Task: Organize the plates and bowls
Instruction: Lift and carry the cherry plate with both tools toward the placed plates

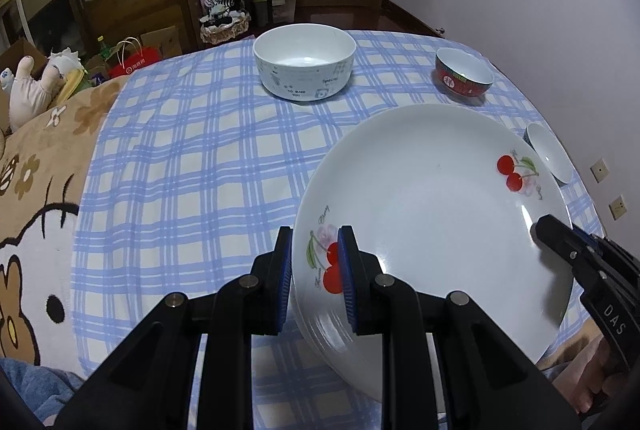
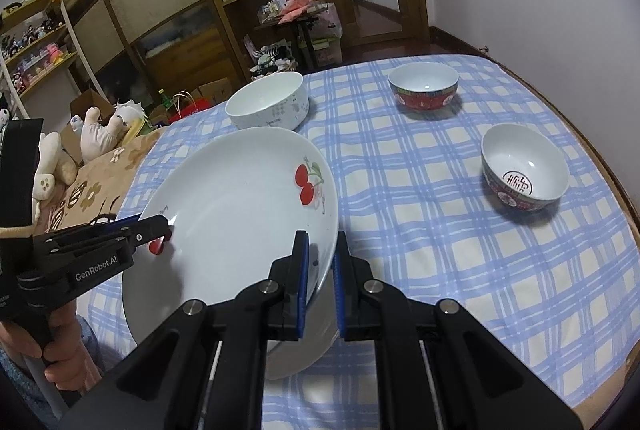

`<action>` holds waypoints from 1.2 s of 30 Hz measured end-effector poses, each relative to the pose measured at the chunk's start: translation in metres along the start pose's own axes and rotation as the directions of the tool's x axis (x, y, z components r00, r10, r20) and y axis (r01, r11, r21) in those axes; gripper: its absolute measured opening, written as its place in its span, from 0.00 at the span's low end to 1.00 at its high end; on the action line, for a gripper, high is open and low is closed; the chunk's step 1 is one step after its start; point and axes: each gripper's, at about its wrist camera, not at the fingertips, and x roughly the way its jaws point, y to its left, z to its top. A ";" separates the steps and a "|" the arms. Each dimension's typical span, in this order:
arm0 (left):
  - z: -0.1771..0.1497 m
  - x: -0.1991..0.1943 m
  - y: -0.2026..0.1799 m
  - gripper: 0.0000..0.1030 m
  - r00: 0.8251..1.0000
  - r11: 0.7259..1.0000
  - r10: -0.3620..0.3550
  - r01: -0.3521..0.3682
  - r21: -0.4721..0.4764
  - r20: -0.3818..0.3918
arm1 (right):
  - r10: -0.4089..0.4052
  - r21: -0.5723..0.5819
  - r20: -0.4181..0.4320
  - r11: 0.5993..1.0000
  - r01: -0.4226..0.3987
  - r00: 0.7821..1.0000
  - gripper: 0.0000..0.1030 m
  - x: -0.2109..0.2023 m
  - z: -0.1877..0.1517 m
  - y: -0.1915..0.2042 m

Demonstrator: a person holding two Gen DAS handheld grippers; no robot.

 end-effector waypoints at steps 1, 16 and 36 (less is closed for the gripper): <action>0.000 0.002 0.000 0.21 1.000 1.000 0.001 -0.001 0.001 -0.004 | 0.002 0.000 -0.001 1.000 -0.002 1.000 0.12 0.002 -0.001 -0.001; -0.003 0.034 0.001 0.21 0.996 1.000 0.008 -0.008 0.007 -0.087 | -0.009 -0.003 -0.042 1.000 0.009 0.999 0.12 0.028 -0.007 -0.007; -0.011 0.059 0.002 0.21 0.987 0.999 0.016 -0.011 0.031 -0.159 | -0.025 0.003 -0.107 1.000 0.025 0.994 0.12 0.050 -0.016 -0.011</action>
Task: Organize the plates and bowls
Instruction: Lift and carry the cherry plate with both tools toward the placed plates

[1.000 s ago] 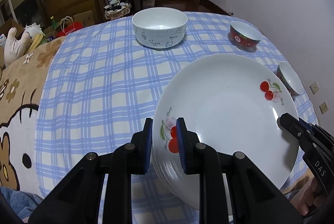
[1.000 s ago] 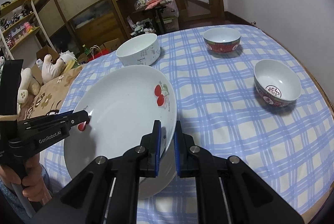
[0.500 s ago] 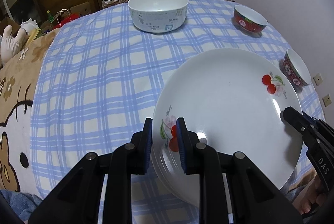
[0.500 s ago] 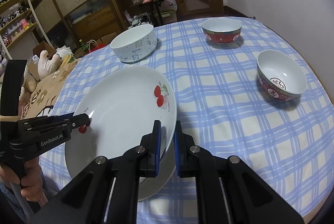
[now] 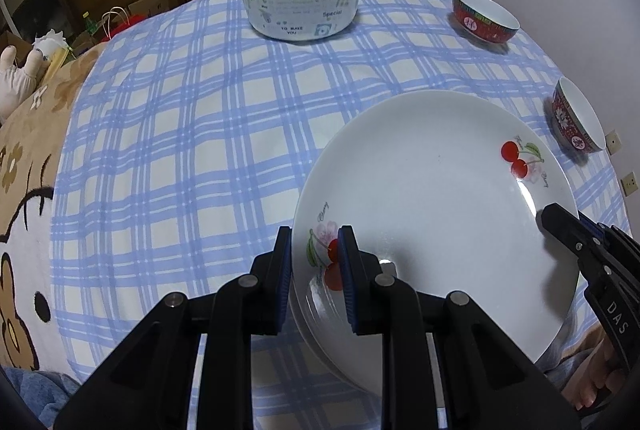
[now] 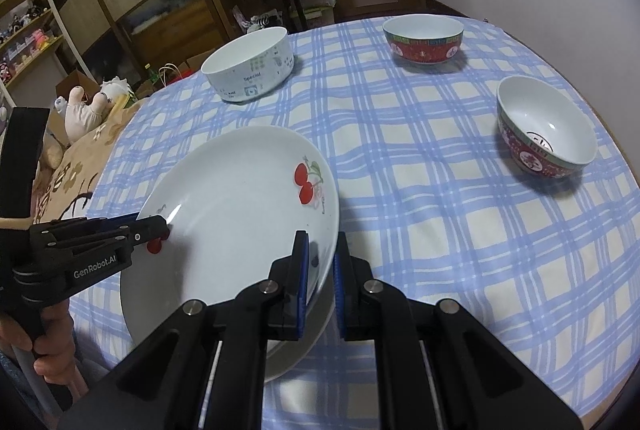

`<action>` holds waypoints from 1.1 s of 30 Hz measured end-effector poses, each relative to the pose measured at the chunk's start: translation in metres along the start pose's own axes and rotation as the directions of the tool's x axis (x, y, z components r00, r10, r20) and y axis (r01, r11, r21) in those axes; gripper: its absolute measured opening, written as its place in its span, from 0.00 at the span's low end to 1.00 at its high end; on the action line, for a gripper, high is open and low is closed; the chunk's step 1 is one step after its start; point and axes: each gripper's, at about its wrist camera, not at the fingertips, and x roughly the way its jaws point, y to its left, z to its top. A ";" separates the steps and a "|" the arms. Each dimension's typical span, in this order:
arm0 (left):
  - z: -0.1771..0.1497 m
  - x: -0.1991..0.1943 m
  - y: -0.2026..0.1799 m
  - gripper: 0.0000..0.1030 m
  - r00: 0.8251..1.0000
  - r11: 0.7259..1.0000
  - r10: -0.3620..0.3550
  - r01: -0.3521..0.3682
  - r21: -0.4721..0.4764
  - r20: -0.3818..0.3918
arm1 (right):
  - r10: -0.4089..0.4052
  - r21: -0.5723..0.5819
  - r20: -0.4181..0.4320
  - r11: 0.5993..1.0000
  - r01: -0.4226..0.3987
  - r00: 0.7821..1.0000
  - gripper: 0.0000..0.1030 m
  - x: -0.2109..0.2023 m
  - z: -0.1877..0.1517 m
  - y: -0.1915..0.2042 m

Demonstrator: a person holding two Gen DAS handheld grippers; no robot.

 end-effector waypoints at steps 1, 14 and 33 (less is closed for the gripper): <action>0.000 0.001 0.001 0.21 1.000 1.000 -0.001 0.001 -0.003 -0.004 | 0.000 0.000 -0.005 1.000 0.000 1.000 0.12 0.001 0.000 0.000; -0.001 0.006 -0.001 0.21 1.000 1.000 0.023 -0.023 0.019 -0.012 | -0.010 -0.008 -0.029 1.000 0.010 1.000 0.12 0.009 -0.002 0.001; -0.007 0.006 -0.014 0.21 1.000 0.994 0.024 -0.024 0.103 0.001 | -0.034 -0.025 -0.038 0.999 0.033 0.999 0.12 0.012 -0.005 0.004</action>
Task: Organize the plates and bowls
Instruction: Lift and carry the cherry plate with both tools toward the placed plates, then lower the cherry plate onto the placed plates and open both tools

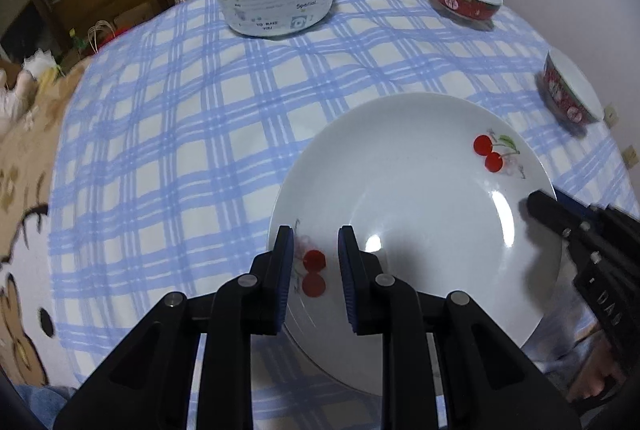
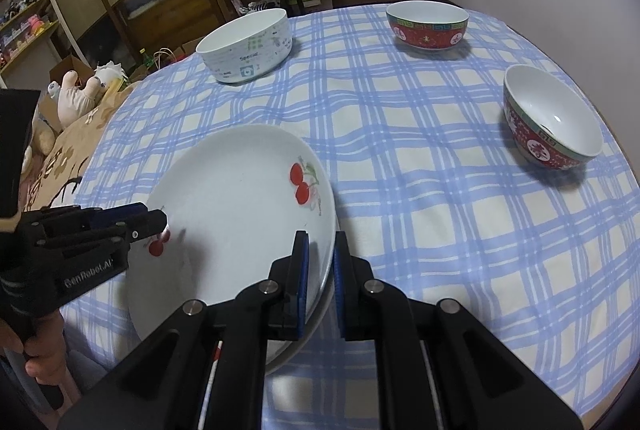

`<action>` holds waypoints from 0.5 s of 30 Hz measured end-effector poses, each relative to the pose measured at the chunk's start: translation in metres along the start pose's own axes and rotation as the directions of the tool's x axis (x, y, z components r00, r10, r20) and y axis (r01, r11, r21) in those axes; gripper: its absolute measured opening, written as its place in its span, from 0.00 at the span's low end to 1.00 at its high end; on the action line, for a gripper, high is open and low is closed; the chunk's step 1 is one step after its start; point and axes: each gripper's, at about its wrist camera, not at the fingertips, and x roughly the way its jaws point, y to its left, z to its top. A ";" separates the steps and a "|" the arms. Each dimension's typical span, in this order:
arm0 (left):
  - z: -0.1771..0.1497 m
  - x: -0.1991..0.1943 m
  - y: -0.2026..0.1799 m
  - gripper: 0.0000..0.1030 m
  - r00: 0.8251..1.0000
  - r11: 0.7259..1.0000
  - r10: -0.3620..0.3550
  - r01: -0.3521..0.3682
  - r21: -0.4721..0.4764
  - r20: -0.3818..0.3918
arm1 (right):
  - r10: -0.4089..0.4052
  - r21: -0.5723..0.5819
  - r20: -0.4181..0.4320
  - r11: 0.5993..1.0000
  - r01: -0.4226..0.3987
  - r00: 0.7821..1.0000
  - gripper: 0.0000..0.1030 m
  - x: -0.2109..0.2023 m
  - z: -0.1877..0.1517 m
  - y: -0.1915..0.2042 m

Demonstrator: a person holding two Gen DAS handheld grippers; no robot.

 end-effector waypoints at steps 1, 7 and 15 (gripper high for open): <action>0.000 0.000 -0.001 0.21 1.000 1.000 0.004 -0.004 0.002 0.000 | 0.002 0.003 -0.002 1.000 -0.002 1.000 0.12 0.001 0.000 -0.001; 0.000 -0.002 0.004 0.21 1.000 1.000 0.002 -0.002 -0.022 0.003 | -0.008 -0.007 0.005 1.000 0.008 1.000 0.13 0.000 0.000 0.000; 0.000 -0.010 0.009 0.22 0.999 0.998 0.030 -0.029 -0.047 0.027 | 0.003 0.001 0.026 1.000 -0.003 1.000 0.13 -0.004 0.001 -0.001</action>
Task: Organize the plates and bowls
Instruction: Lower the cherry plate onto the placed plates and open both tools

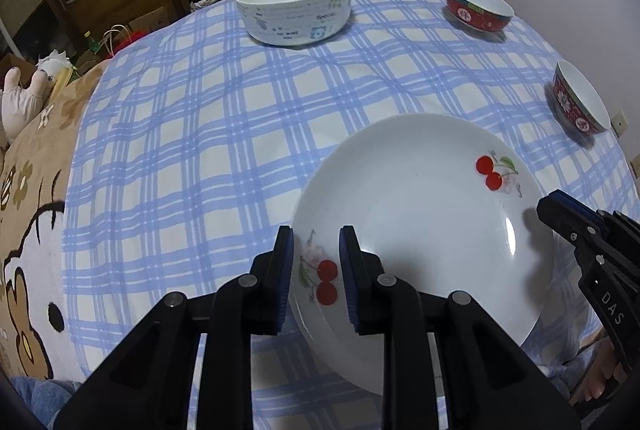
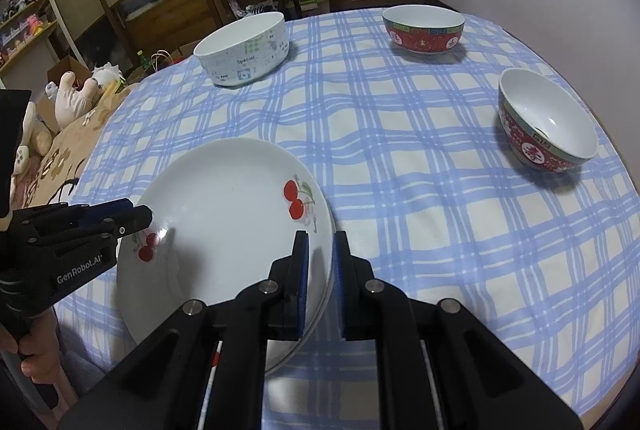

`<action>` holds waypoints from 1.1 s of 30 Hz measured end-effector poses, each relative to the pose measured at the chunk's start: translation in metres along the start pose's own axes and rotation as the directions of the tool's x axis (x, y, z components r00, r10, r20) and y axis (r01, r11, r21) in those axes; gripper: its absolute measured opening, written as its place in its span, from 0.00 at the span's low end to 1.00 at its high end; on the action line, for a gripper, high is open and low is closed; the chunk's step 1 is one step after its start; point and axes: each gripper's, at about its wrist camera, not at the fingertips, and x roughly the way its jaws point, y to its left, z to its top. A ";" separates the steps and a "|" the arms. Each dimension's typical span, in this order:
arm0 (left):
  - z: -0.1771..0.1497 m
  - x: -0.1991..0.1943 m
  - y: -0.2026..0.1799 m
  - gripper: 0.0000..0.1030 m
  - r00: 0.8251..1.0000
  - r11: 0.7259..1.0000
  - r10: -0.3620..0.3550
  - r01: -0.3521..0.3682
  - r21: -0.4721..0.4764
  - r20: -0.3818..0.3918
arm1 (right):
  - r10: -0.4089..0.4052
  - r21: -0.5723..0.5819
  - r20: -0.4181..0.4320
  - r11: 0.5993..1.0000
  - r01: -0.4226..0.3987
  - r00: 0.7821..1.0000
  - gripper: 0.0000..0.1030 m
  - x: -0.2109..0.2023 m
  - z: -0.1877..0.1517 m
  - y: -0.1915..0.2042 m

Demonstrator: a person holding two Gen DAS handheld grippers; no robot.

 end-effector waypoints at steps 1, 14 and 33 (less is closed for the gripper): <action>0.000 -0.001 0.002 0.22 1.000 1.000 0.001 -0.001 -0.007 0.002 | 0.001 0.002 0.007 1.000 -0.001 1.000 0.13 -0.001 0.000 0.000; 0.002 -0.015 0.006 0.24 0.999 1.000 0.007 -0.007 -0.016 0.033 | -0.006 0.013 0.040 1.000 0.006 0.999 0.13 -0.012 0.001 -0.003; 0.028 -0.036 0.026 0.50 0.994 0.999 0.005 -0.001 -0.036 0.113 | -0.059 0.035 0.171 0.998 0.054 0.984 0.47 -0.034 0.018 -0.011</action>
